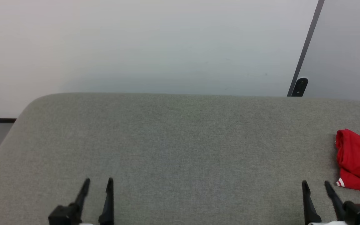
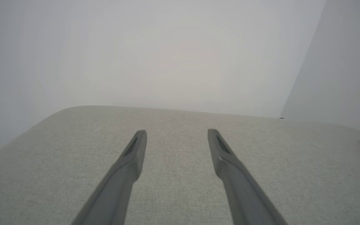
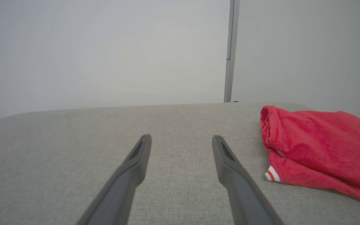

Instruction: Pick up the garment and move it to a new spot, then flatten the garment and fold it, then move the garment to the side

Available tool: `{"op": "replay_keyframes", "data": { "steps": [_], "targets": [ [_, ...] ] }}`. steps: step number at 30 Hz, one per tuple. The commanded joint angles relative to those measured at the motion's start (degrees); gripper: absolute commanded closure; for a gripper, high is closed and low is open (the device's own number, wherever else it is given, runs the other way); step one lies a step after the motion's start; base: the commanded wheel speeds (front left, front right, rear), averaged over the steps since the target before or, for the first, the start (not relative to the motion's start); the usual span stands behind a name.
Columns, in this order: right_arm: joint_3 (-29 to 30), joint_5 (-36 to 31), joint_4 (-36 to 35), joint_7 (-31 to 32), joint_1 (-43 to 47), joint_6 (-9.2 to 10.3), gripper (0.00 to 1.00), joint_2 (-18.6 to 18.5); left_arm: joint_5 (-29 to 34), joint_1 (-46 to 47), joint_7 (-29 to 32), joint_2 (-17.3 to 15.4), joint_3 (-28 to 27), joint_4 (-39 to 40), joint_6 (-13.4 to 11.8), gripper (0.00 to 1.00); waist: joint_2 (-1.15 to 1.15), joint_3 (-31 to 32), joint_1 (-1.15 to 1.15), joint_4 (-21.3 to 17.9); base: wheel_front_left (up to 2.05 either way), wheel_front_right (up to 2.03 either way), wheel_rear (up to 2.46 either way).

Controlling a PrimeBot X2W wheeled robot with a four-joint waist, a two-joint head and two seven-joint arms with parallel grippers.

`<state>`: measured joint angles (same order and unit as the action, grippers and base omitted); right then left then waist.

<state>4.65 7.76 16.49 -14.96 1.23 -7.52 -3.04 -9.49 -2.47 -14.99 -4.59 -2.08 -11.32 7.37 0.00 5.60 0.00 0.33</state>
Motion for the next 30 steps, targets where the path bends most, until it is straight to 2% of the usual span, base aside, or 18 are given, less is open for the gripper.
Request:
{"op": "replay_keyframes", "data": {
  "steps": [1, 5, 15, 30],
  "targets": [
    [0.0, 0.0, 0.5, 0.1, 0.1, -0.01, 1.00, 0.0, 0.1, -0.2, 0.1, 0.1, 0.0, -0.6, -0.1, 1.00, 0.00, 0.0, 0.00, 0.0, 0.00, 0.00, 0.00],
    [0.1, 0.6, 2.6, 0.6, 1.3, -0.01, 1.00, 0.1, -0.5, -1.4, 0.6, 0.7, 0.0, -2.8, -0.1, 1.00, 0.00, 0.0, 0.00, 0.0, 0.00, 0.00, 0.00],
    [0.6, 12.0, 2.0, 3.6, -0.1, 0.00, 1.00, 0.1, -11.7, 0.2, 3.6, 0.8, -0.8, -2.9, 0.0, 1.00, 0.00, -0.5, 0.00, 0.0, 0.00, 0.00, 0.00],
    [0.7, 26.0, 0.9, 6.9, -1.5, 0.00, 1.00, 0.1, -25.4, 1.8, 6.9, 1.0, -1.4, -2.7, 0.0, 1.00, 0.00, -1.1, 0.00, -0.1, 0.00, 0.00, 0.00]
  ]
}}
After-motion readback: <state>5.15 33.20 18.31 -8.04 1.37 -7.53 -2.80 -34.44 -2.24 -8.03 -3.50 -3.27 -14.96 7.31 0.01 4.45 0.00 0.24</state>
